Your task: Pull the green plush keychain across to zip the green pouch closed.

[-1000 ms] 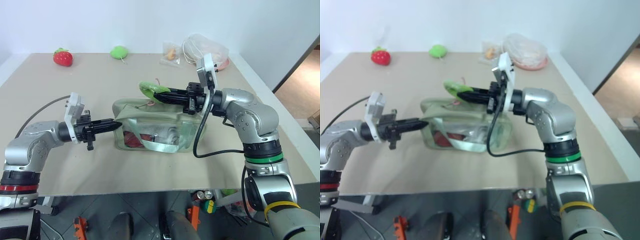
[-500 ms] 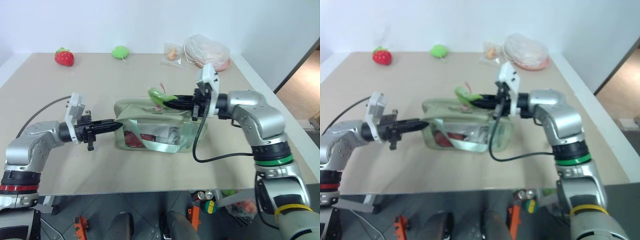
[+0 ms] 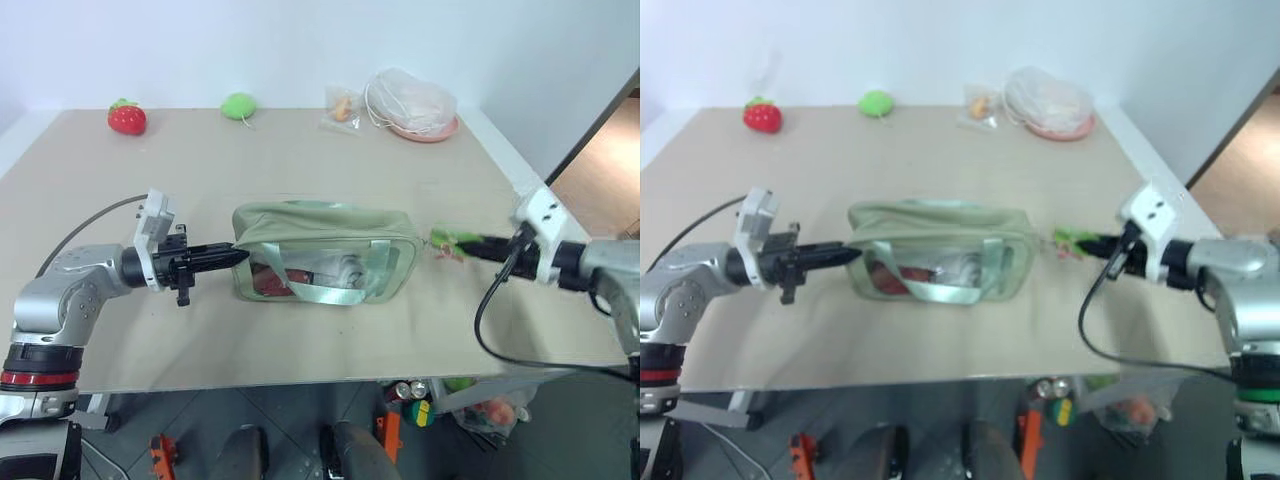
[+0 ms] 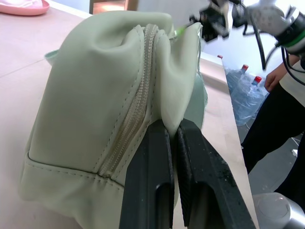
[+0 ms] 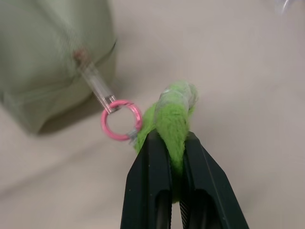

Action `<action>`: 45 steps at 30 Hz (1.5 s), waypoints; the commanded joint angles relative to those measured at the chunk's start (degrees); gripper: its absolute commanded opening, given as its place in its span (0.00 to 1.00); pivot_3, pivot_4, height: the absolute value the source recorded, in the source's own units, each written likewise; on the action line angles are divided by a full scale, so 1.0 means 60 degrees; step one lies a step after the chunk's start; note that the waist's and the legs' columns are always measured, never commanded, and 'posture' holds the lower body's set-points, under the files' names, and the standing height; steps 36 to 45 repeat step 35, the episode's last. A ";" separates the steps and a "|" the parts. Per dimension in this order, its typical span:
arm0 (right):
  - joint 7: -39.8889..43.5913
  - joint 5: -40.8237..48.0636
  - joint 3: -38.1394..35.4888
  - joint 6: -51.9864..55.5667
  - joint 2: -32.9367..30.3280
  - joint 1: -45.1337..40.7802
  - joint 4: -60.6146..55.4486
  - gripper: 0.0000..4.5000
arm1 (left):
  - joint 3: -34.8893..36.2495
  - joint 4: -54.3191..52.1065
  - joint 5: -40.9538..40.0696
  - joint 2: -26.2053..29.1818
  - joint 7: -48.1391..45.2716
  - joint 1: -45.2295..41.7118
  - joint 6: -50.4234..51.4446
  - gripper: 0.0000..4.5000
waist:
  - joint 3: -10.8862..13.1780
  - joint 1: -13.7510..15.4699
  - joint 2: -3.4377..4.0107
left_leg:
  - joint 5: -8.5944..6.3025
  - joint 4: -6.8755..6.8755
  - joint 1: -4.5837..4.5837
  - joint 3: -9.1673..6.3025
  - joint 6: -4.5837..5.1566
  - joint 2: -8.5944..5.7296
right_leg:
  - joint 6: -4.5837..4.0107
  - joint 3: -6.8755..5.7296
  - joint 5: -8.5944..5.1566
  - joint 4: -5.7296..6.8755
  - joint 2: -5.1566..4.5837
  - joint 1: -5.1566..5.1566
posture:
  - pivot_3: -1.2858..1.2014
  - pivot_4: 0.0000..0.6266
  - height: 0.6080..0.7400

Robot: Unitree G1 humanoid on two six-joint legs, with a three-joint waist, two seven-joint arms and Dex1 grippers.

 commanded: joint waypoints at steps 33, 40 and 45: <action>-0.0051 0.4917 -0.4223 0.3301 -0.0127 0.1410 -0.3003 1.00 | 0.3019 0.0470 -0.0943 0.0932 0.2454 0.1408 0.1839 1.00 | 0.0005 -0.0025 0.0015 | 0.0007 -0.0010 -0.0009 -0.0012 -0.0001 0.0043 | -0.0043 0.0019 0.0006 0.0004 0.0064 -0.0026 | 0.52 0.24 1.00; -0.0263 0.4948 -0.4173 0.3267 0.0026 0.1494 -0.3163 1.00 | 0.3057 0.0451 -0.0772 0.0908 0.2574 0.1588 0.1683 1.00 | 0.0005 -0.0021 0.0015 | 0.0008 -0.0005 -0.0009 -0.0008 -0.0001 0.0041 | -0.0073 0.0019 -0.0011 0.0003 0.0059 -0.0025 | 0.52 0.24 1.00; -0.0263 0.4948 -0.4173 0.3267 0.0026 0.1494 -0.3163 1.00 | 0.3057 0.0451 -0.0772 0.0908 0.2574 0.1588 0.1683 1.00 | 0.0005 -0.0021 0.0015 | 0.0008 -0.0005 -0.0009 -0.0008 -0.0001 0.0041 | -0.0073 0.0019 -0.0011 0.0003 0.0059 -0.0025 | 0.52 0.24 1.00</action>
